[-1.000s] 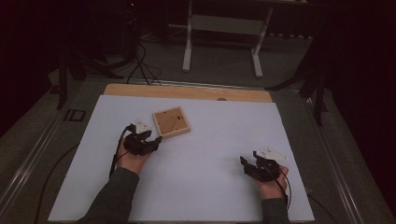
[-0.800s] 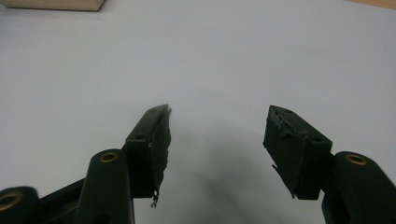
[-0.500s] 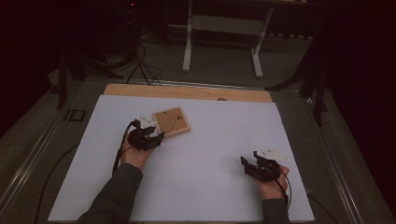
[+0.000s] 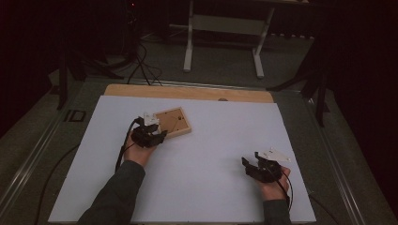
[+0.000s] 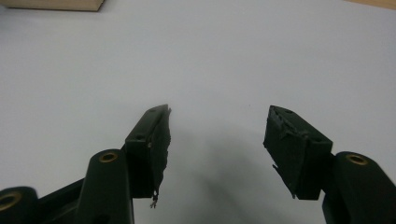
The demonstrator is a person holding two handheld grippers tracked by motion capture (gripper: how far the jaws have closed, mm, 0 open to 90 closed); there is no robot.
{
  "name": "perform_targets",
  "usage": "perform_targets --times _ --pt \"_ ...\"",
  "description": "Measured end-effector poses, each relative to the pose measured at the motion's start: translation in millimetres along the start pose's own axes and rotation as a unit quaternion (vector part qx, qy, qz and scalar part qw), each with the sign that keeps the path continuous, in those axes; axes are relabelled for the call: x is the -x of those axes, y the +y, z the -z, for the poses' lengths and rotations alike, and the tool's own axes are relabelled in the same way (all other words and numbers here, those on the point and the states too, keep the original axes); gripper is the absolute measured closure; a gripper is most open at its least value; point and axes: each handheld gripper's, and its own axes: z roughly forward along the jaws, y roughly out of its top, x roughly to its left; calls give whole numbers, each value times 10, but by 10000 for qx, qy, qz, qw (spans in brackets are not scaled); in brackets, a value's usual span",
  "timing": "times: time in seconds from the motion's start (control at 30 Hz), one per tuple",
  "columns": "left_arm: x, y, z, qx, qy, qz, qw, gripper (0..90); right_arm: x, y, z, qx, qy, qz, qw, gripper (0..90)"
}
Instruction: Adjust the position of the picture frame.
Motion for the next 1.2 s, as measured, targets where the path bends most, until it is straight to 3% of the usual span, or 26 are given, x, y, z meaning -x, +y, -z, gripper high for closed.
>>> perform_targets --times 1.2 --pt "-25 120 -374 -184 101 25 9998 479 0 -1 -14 -7 -12 42 10000 395"
